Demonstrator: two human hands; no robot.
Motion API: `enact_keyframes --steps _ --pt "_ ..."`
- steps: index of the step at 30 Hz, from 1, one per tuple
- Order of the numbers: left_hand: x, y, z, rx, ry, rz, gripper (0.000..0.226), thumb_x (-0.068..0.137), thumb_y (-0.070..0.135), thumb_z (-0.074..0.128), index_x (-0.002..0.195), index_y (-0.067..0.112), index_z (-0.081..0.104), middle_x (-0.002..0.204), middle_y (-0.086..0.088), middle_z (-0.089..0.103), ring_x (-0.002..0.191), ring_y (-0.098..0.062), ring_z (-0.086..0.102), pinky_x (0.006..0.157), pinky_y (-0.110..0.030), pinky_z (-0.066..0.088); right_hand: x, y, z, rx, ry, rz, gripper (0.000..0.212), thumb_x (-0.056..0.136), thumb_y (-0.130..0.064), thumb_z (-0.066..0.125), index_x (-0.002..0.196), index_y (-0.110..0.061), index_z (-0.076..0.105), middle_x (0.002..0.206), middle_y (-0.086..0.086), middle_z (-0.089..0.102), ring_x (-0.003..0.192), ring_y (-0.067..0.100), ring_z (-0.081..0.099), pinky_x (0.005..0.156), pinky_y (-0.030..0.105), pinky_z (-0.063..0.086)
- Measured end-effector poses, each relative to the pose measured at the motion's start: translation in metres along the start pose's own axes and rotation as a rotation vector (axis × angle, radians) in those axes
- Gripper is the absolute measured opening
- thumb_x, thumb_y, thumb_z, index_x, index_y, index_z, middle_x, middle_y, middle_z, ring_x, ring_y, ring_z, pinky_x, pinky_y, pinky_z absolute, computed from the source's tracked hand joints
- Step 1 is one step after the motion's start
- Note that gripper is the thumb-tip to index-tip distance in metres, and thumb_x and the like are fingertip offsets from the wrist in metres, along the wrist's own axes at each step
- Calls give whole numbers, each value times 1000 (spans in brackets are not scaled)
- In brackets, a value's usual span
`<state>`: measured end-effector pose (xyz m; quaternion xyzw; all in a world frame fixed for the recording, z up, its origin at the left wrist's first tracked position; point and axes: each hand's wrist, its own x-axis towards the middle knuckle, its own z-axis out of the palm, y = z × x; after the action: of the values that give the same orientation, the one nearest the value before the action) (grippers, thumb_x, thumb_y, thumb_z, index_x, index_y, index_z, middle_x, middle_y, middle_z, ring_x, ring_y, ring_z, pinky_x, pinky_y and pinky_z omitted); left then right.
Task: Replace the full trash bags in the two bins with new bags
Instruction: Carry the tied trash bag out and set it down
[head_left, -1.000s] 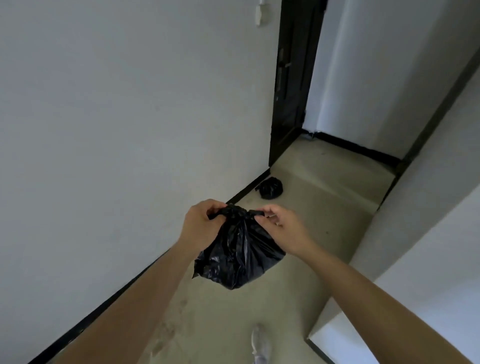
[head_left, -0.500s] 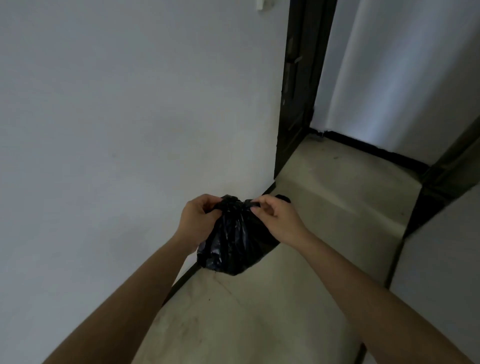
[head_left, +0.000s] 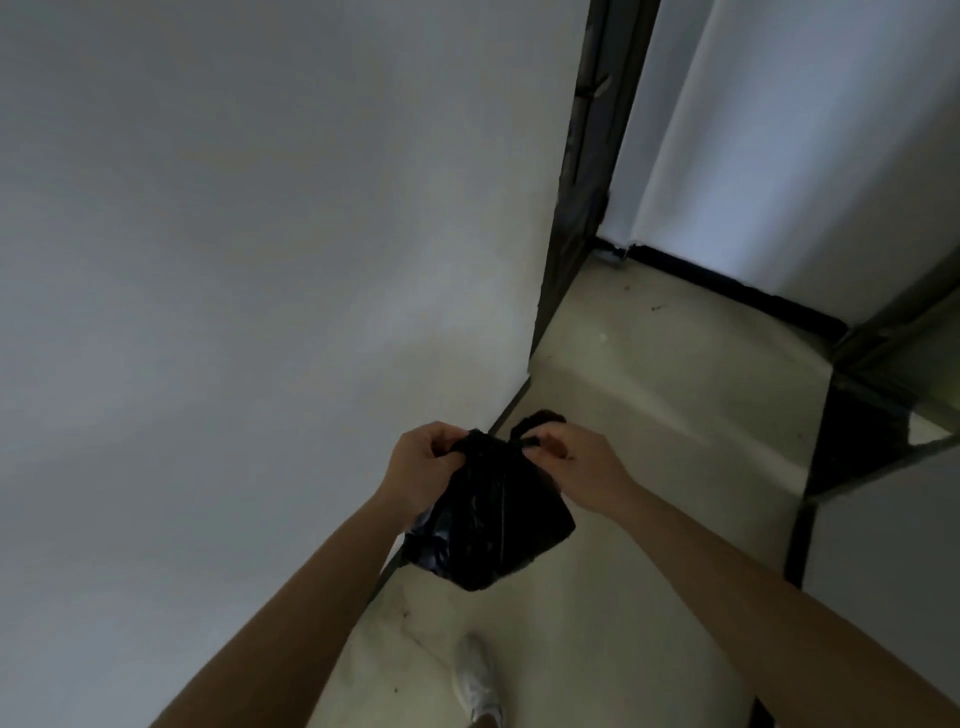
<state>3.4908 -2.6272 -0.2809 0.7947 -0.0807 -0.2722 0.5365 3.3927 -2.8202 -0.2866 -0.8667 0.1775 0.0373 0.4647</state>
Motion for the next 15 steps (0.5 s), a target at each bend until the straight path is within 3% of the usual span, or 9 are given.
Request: enact_keyframes --steps 2,6,15 --pt "42 -1 8 5 -38 -39 22 81 -8 63 88 10 73 85 -10 75 79 -22 70 79 -36 58 34 12 -7 -44 -6 37 14 99 -25 59 106 -28 70 91 -18 63 85 1 60 70 2 38" --pt "101 6 33 20 -80 -106 26 80 -10 65 85 14 72 88 -13 73 83 -26 69 86 -40 56 80 34 -25 -108 3 116 19 98 -26 59 112 -25 72 98 -11 65 89 6 59 71 3 35" --pt "197 24 85 135 -37 -165 20 80 0 70 96 12 73 93 -7 73 93 -28 69 93 -43 54 173 85 -79 21 -7 191 16 95 -25 65 109 -24 74 88 -18 67 88 10 66 90 35 55"
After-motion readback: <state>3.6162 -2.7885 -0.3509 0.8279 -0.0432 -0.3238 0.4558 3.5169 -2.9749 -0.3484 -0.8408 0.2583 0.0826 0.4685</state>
